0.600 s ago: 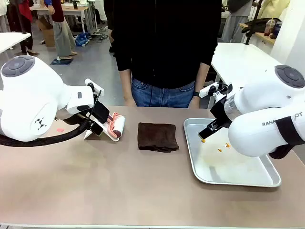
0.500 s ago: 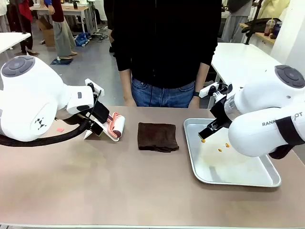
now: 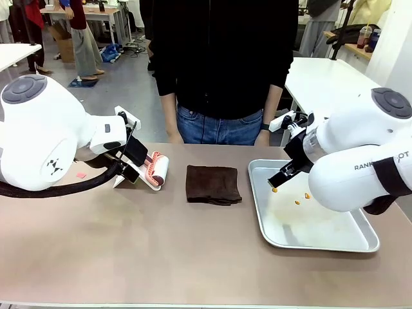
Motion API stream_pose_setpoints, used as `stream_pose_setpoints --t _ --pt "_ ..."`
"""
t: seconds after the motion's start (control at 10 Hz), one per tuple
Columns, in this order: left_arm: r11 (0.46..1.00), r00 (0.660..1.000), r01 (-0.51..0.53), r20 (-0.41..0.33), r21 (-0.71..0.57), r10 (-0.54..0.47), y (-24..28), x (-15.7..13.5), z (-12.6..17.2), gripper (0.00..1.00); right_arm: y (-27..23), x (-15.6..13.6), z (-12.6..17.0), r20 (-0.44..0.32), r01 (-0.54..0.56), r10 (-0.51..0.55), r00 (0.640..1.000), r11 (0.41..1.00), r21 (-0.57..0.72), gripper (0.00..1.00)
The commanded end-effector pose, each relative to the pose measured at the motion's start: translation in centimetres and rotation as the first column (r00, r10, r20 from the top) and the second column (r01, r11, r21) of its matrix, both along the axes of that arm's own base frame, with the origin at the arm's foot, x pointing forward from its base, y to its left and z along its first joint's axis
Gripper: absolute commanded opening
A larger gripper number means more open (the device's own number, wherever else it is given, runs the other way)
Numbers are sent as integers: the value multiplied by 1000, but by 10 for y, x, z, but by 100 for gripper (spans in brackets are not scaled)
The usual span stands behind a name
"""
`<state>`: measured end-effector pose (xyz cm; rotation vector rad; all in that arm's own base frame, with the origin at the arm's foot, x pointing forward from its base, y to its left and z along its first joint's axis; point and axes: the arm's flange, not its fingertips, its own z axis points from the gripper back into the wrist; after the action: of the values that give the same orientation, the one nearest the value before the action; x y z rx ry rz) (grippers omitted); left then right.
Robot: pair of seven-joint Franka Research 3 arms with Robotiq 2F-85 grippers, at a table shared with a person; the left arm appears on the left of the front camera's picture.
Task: Clean the surface of the table.
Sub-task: Hold the Lint Roller with your left hand and the towel with your right hand.
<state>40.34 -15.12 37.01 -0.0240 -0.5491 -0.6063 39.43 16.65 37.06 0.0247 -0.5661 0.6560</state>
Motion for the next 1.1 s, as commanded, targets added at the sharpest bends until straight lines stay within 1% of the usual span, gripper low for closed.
stream_pose_setpoints --t 0.0,0.4,0.5,0.6,0.7,0.8,0.9,1.0 --pt "1000 1000 1 0 0 -1 0 0 0 100 0 0 0 0 0 0 1000 1000 1 100" --pt "1000 1000 1 0 0 -1 0 0 0 100 0 0 0 0 0 0 1000 1000 0 100" --pt "1000 1000 0 0 0 0 0 0 0 100 -2 -5 7 -8 10 -10 1000 1000 17 100" --pt "998 998 -48 30 41 47 -2 1 13 100 -8 -10 19 -94 -42 54 994 991 126 100" --pt "992 995 -98 -12 80 100 -6 -3 39 100 -18 -18 38 -180 54 -17 984 978 201 100" --pt "981 984 -166 -45 103 171 -14 0 62 100 -25 -23 59 -247 209 -146 958 945 252 100" --pt "964 969 -241 -29 116 246 -19 6 85 100 -38 -31 77 -337 283 -170 926 903 322 100" --pt "933 940 -327 -45 148 337 -28 16 115 100 -55 -43 94 -398 298 -127 909 864 406 100"
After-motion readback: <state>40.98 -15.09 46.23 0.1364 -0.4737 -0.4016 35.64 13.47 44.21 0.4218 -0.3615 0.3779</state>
